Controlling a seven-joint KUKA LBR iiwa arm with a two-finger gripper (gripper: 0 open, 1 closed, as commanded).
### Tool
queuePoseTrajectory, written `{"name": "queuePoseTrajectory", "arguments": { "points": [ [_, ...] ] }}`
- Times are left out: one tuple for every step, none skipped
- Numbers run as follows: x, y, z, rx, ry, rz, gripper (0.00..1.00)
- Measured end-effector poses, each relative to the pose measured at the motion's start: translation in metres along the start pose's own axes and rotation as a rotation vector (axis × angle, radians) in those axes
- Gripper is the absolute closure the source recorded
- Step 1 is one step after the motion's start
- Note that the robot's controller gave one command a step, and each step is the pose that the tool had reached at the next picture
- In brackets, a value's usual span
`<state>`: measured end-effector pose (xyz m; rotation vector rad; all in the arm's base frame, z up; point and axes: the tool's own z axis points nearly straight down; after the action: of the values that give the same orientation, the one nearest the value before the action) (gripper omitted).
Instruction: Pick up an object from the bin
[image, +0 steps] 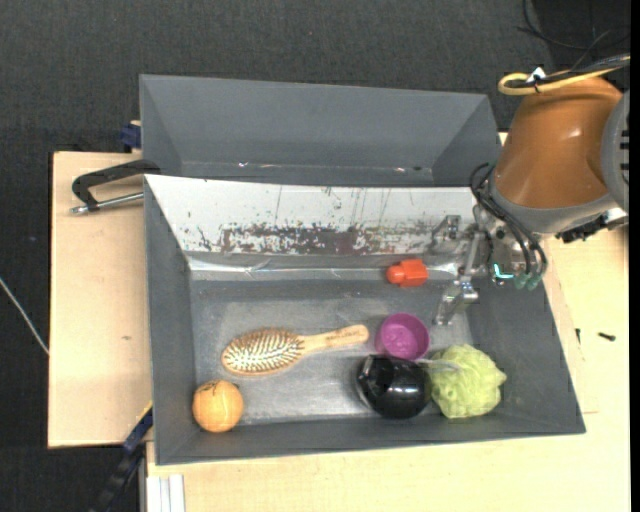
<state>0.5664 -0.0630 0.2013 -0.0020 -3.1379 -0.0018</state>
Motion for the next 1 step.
{"name": "queuePoseTrajectory", "arguments": {
  "points": [
    [-0.0016,0.0001,-0.0036,0.001,-0.007,-0.001,0.0]
  ]
}}
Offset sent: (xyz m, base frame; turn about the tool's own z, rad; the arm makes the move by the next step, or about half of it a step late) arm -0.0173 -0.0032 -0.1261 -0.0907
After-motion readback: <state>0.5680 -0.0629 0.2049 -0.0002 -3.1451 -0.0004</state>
